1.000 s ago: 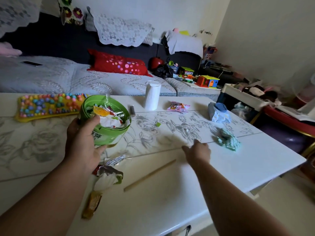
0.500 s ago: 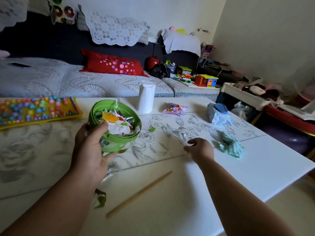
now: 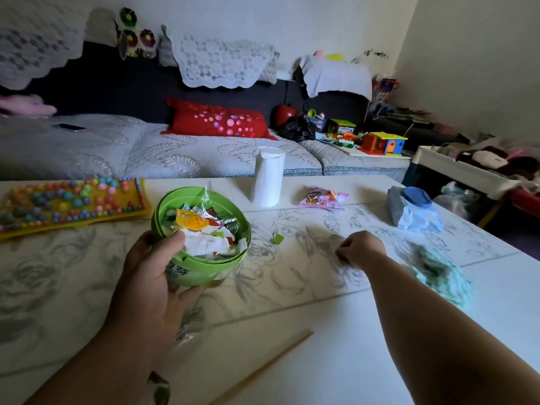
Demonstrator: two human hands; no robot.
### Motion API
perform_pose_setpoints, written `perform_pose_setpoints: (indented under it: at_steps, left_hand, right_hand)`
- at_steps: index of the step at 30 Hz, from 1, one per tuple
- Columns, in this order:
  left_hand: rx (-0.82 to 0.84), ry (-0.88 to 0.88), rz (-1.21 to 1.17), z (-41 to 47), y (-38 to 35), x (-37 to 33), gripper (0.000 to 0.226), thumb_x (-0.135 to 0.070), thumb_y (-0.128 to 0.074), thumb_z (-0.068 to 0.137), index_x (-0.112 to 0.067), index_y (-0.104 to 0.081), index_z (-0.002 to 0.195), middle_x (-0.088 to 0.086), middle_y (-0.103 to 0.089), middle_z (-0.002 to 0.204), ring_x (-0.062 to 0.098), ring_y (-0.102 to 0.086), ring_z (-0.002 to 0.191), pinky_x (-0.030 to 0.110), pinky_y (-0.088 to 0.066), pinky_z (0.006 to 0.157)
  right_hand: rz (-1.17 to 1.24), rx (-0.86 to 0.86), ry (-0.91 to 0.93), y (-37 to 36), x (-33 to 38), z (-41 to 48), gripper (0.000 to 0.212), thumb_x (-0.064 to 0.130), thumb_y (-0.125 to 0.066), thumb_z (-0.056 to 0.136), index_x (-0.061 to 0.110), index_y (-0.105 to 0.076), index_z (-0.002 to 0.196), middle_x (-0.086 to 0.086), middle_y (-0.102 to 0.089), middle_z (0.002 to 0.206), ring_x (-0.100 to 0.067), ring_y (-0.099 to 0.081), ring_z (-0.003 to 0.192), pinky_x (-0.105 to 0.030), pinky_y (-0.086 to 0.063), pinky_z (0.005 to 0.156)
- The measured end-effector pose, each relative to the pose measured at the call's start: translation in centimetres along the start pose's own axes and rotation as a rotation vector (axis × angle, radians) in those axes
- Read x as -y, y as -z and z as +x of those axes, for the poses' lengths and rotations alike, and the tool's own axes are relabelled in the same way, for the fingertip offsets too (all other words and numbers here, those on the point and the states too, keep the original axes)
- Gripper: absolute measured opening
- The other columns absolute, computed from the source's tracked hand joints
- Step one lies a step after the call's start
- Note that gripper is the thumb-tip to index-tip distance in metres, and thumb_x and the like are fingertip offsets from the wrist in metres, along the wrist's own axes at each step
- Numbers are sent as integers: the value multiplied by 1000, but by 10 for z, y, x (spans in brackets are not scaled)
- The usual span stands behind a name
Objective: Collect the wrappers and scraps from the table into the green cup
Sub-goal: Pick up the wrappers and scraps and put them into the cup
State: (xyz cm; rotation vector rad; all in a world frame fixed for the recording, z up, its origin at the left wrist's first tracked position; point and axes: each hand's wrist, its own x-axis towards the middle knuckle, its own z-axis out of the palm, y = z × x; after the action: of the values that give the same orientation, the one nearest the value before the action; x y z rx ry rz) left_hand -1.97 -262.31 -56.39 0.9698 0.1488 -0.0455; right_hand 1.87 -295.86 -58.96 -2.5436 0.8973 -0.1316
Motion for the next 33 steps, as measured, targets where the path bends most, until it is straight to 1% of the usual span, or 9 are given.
perform_pose_setpoints:
  at_steps: [7,9,13,15,20,24,26,30,33]
  left_hand:
    - [54,44,-18,-18,-11,4,29,-22,-63,91,-28,-67,120,-2,-74,120,24,-68,111,43,-54,85]
    - [58,43,-39,-22,-13,3,31,-22,-63,91,-29,-66,121,-1,-73,123,25,-66,114,46,-52,91]
    - [83,57,-54,-28,-18,2,18,-23,-63,91,-33,-67,105,-3,-72,122,23,-64,114,47,-50,94]
    - [89,61,-79,-29,-19,1,18,-22,-62,92,-33,-65,105,-2,-71,124,22,-64,114,44,-51,88]
    - [71,62,-104,-25,-15,-1,23,-20,-62,92,-32,-65,112,-3,-70,126,23,-65,115,43,-52,83]
    - [61,63,-100,-21,-12,-4,30,-22,-64,92,-32,-64,120,-5,-70,126,22,-64,115,41,-51,80]
    - [54,64,-100,-20,-10,-4,33,-23,-64,92,-32,-63,123,-5,-69,127,23,-64,116,41,-52,79]
    - [44,68,-97,-20,-9,-5,35,-23,-65,91,-31,-63,125,-4,-69,128,24,-63,117,41,-52,76]
    - [53,72,-105,-20,-9,-5,36,-21,-64,91,-30,-62,127,-4,-68,128,23,-63,117,39,-51,74]
  right_hand:
    - [-127,51,42,2,-7,-18,19,24,-64,80,11,-72,92,-10,-71,92,-25,-63,85,-22,-40,66]
    - [-91,19,15,0,-11,-28,15,21,-61,79,11,-71,86,-11,-71,87,-26,-64,86,-22,-40,66]
    - [-46,-1,-25,1,-12,-44,2,16,-63,76,17,-65,76,-7,-63,77,-24,-58,77,-22,-39,65]
    - [45,-28,-47,2,-15,-48,3,16,-67,77,17,-68,79,-6,-67,79,-24,-60,78,-24,-41,65]
    - [525,-122,-125,18,-32,-44,5,12,-74,73,9,-71,76,-5,-61,56,-24,-55,59,-34,-47,65]
    - [189,119,-4,20,-29,-49,12,8,-75,69,12,-69,79,-4,-57,54,-17,-52,50,-21,-46,55]
    - [30,135,26,16,-29,-48,12,11,-75,68,9,-73,79,-3,-57,56,-16,-52,52,-20,-43,58]
    - [85,72,-16,16,-22,-53,4,11,-72,68,15,-73,68,2,-58,48,-17,-55,51,-20,-44,55]
    - [286,-173,-80,18,-24,-50,11,11,-65,74,8,-75,78,-11,-64,65,-23,-56,62,-25,-42,60]
